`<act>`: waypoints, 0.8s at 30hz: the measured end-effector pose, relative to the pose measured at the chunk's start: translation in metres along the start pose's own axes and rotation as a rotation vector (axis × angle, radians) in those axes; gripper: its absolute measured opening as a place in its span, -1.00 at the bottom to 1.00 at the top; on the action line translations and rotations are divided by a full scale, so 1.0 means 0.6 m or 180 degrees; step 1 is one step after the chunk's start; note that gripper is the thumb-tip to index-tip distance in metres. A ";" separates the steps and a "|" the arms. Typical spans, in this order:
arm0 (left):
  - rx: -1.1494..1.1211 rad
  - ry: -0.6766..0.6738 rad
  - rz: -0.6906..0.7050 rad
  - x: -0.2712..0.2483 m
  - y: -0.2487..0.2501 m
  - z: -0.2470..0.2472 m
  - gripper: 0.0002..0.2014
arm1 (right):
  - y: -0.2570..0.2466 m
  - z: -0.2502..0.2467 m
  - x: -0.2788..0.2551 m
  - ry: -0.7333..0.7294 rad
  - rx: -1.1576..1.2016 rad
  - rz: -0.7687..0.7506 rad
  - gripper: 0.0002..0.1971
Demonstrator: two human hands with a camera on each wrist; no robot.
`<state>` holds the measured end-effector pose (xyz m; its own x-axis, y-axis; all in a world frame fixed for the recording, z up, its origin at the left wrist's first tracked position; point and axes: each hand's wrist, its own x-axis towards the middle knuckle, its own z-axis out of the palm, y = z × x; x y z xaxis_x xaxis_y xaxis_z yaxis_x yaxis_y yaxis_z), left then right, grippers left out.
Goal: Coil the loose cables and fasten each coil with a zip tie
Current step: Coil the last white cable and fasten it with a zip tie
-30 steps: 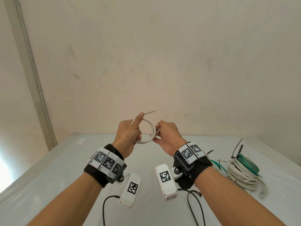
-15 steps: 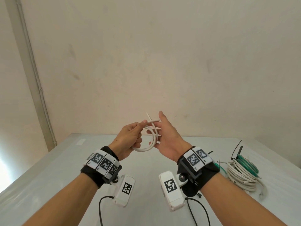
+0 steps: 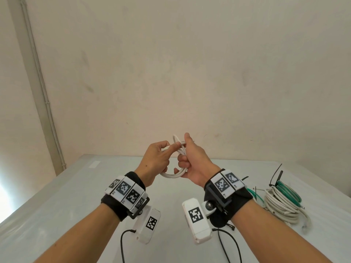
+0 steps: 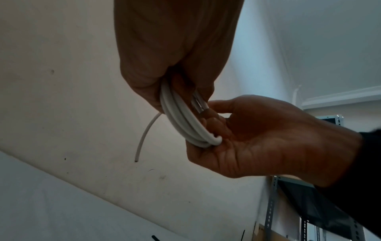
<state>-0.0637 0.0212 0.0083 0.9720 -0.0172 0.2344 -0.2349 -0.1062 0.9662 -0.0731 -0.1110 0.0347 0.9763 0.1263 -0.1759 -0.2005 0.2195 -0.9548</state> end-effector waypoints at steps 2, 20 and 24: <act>0.0200 -0.0030 0.0081 -0.002 0.000 0.003 -0.56 | 0.004 -0.001 0.003 0.0085 -0.0169 -0.0032 -0.49; 0.0293 0.0114 0.0548 -0.013 0.018 0.002 -0.56 | 0.012 -0.004 0.010 0.0318 -0.0723 -0.0951 -0.64; 0.1068 -0.0294 0.0798 -0.009 0.023 -0.015 -0.35 | 0.002 -0.022 0.014 0.0496 -0.0882 -0.1057 -0.65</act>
<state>-0.0724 0.0289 0.0214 0.8854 -0.1711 0.4323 -0.4632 -0.4047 0.7885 -0.0642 -0.1229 0.0292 0.9889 -0.0590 0.1367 0.1341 -0.0462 -0.9899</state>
